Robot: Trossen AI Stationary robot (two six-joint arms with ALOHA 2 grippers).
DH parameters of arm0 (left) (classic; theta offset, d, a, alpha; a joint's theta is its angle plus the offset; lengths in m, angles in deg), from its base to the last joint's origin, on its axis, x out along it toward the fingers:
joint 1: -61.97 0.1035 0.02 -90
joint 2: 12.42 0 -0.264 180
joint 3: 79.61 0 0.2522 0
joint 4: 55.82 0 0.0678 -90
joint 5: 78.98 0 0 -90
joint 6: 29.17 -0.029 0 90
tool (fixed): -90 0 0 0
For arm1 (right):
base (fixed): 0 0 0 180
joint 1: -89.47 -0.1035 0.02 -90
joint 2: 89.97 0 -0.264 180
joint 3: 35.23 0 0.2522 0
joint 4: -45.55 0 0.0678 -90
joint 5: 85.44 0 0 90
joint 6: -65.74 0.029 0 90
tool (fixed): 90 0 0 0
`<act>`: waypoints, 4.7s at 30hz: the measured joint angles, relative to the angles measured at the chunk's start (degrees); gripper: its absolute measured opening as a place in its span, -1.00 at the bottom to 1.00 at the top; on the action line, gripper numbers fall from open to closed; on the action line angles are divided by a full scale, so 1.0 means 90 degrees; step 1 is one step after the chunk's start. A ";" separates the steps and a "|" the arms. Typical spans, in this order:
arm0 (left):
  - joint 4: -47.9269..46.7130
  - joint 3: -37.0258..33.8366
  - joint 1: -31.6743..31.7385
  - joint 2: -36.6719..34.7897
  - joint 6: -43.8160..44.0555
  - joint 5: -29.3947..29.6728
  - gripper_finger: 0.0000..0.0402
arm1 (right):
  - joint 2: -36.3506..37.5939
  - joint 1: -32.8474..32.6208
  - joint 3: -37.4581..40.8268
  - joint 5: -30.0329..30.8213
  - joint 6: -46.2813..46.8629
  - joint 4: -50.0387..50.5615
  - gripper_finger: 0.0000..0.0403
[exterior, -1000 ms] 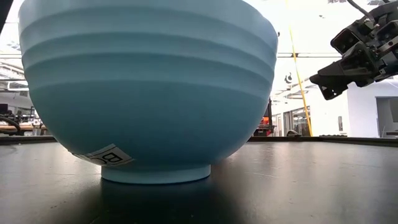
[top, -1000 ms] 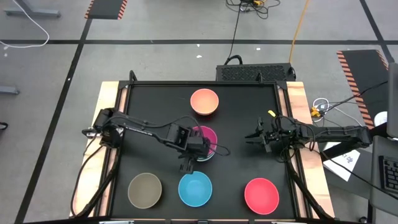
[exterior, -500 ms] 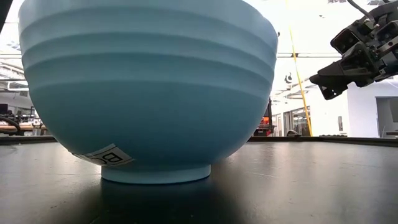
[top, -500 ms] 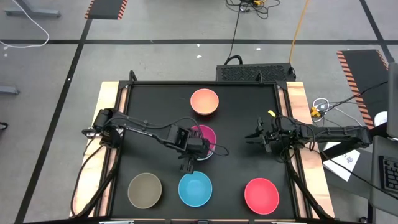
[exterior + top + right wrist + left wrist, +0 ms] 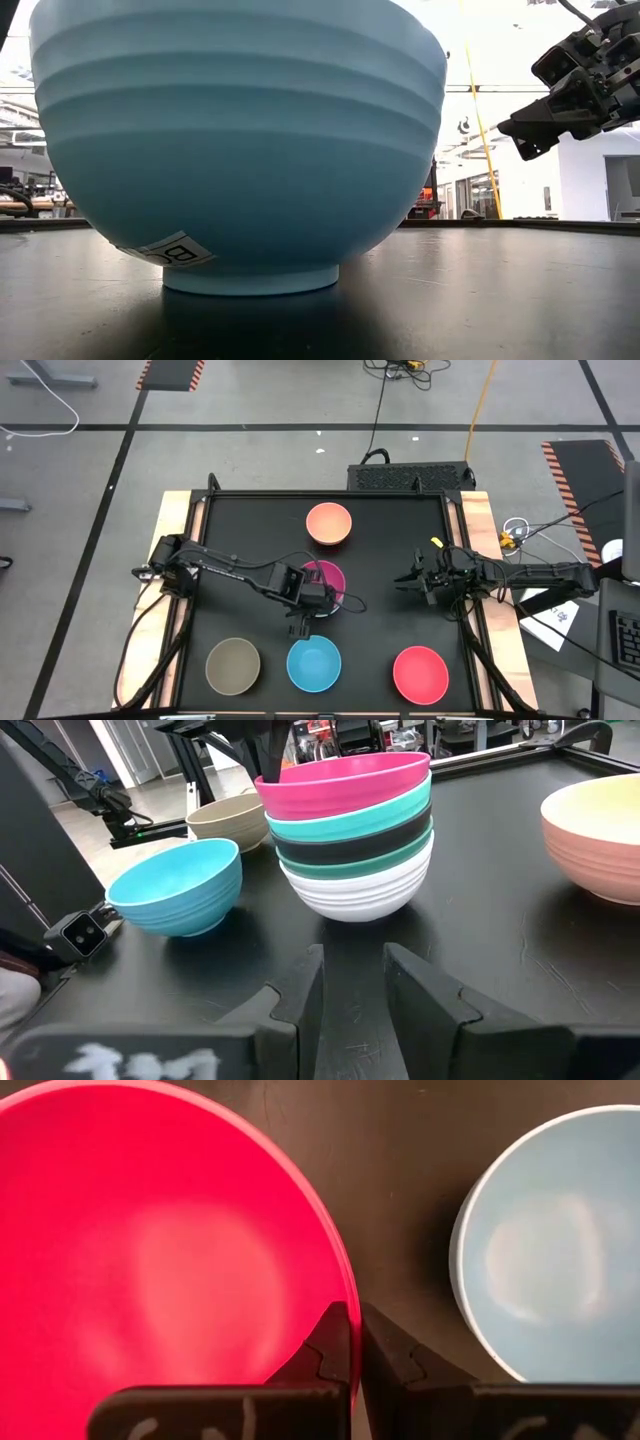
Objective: Nest bowls inside each other
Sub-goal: Stack the pink bowl on the light blue bowl, then stack the orange bowl on the pink bowl
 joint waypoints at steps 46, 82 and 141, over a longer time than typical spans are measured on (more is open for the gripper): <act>-0.0513 -0.0005 0.0058 0.0114 0.0004 -0.0408 -0.96 | -0.0002 0.0001 -0.0002 0.0008 -0.0024 0.0000 -0.50; -0.0403 -0.0012 0.0109 -0.0102 0.0273 -0.0729 -0.63 | 0.0000 0.0001 0.0000 0.0003 -0.0024 -0.0073 -0.50; 0.7357 -0.8286 -0.0266 -0.7212 -0.1399 -0.0396 -0.20 | -0.0001 0.0003 -0.0002 0.0007 -0.0112 -0.0289 -0.50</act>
